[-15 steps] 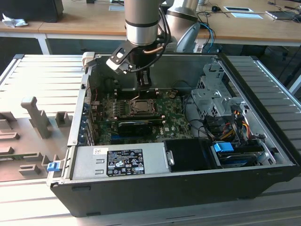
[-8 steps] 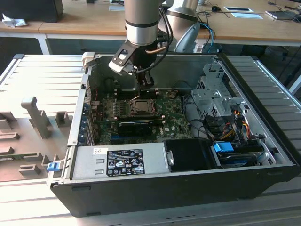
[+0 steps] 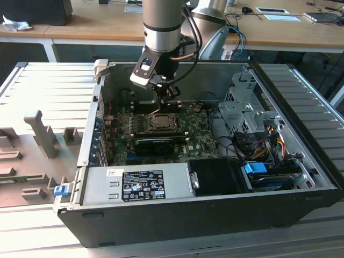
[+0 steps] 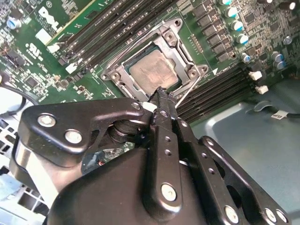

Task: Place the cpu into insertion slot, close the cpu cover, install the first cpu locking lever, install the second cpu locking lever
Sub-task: 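Install the first cpu locking lever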

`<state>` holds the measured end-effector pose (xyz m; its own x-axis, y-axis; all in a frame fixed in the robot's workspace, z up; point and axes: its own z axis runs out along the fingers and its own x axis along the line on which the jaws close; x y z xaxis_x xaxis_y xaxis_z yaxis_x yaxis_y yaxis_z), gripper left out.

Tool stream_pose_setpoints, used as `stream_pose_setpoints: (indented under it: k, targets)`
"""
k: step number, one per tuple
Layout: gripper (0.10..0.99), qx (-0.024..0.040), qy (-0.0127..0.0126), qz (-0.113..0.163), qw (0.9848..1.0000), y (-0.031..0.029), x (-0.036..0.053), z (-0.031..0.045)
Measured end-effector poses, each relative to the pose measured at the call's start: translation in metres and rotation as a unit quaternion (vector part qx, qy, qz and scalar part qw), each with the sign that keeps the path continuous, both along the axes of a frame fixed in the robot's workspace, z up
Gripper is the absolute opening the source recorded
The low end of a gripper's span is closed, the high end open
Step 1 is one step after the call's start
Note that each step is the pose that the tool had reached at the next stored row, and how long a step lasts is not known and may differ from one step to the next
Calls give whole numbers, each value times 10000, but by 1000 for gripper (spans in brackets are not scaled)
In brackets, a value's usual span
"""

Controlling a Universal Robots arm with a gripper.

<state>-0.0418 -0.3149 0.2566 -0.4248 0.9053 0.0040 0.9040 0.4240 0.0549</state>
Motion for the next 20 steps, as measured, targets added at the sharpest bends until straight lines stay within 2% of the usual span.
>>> stream_pose_setpoints:
  k: [3,11,20]
  targets:
    - [106,0,0,208,9998,0,0,0]
    - [106,0,0,445,9990,0,0,0]
    - [106,0,0,716,9974,0,0,0]
